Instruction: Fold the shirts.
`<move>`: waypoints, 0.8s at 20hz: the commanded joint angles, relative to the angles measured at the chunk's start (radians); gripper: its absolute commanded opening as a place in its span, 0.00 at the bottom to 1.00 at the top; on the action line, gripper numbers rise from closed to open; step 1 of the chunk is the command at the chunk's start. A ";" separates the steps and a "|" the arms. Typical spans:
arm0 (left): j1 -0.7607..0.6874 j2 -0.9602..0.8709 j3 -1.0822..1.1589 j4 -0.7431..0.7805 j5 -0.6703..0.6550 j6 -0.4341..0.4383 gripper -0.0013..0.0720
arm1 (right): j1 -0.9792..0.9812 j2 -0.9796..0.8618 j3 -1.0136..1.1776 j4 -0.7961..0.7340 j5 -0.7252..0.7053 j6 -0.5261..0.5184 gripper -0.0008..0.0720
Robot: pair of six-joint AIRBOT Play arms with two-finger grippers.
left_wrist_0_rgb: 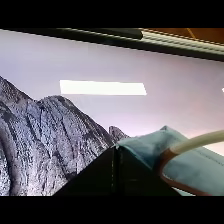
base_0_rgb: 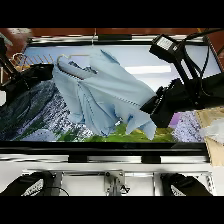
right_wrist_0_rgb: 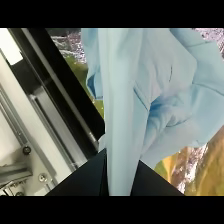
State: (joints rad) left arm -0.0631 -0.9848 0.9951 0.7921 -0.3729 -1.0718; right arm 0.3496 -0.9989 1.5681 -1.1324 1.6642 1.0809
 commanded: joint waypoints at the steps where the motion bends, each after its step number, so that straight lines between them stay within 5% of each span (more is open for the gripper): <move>1: 0.000 0.006 0.005 0.001 0.030 0.002 0.08 | -0.001 -0.004 0.001 -0.002 0.069 0.006 0.12; 7: -0.026 0.006 0.049 0.001 0.032 0.002 0.08 | -0.001 -0.036 0.001 0.006 0.092 0.006 0.12; 16: -0.148 0.082 0.163 0.002 0.055 0.050 0.08 | -0.001 -0.173 0.001 -0.019 -0.060 0.063 0.12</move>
State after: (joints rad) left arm -0.1791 -0.9337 1.1233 0.7986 -0.3222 -1.0325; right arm 0.3489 -1.1316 1.5684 -1.1526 1.6775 1.1152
